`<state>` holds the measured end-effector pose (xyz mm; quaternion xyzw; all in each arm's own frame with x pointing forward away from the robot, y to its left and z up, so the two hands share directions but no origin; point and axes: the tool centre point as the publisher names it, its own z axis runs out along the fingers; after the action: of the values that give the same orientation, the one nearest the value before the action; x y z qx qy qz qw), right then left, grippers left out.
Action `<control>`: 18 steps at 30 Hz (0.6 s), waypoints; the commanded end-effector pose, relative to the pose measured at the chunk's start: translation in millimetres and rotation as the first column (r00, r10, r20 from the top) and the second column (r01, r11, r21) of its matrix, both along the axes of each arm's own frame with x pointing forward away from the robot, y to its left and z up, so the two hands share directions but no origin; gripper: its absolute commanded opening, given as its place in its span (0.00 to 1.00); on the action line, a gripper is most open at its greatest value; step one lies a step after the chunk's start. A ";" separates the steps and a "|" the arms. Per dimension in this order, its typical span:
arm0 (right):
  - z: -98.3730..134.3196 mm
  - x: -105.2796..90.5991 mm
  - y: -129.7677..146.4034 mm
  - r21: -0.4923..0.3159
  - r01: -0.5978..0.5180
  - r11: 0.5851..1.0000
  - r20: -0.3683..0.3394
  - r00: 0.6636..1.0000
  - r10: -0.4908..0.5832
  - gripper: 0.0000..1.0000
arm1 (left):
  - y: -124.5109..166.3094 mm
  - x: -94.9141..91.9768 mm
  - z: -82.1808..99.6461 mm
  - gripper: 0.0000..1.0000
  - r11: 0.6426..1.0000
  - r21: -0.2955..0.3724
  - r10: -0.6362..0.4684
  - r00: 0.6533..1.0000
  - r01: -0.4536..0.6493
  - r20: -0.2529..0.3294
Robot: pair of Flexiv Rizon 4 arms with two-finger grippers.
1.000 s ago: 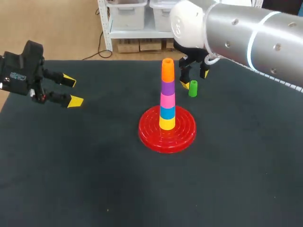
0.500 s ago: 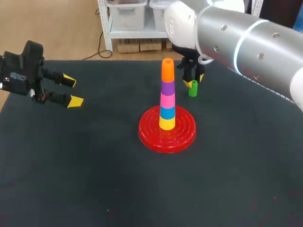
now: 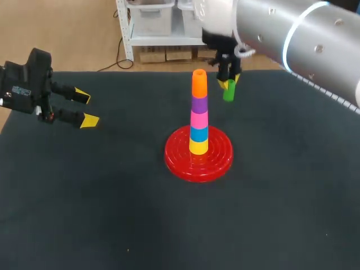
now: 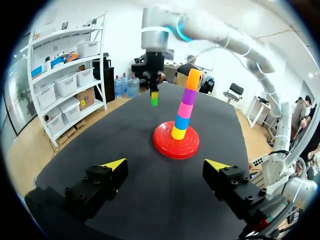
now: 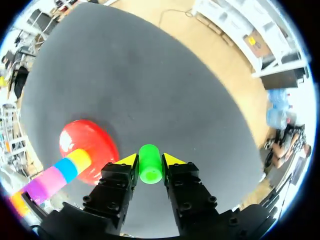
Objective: Pick up and stack the cylinders on the red base in this order: pink,purple,orange,green
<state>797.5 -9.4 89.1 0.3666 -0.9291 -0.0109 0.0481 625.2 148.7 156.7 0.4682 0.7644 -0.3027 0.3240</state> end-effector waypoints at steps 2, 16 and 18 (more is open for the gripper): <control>104.6 -3.2 24.7 -0.001 -0.081 0.997 0.035 0.996 0.081 0.00 | 0.8 -0.6 -1.5 1.00 1.000 -0.005 0.000 1.000 0.000 0.005; 212.1 -60.6 64.3 0.016 -0.376 0.927 0.184 0.912 0.367 0.00 | 0.8 -0.6 -1.5 1.00 1.000 -0.005 0.000 1.000 0.000 0.005; 213.9 -71.2 67.6 0.022 -0.405 0.914 0.184 0.900 0.394 0.00 | 0.8 -0.6 -1.5 1.00 1.000 -0.005 0.000 1.000 0.000 0.005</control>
<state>749.4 60.8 297.8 0.5458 -0.8376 -0.0033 -0.0243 625.2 148.7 156.7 0.4682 0.7644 -0.3027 0.3239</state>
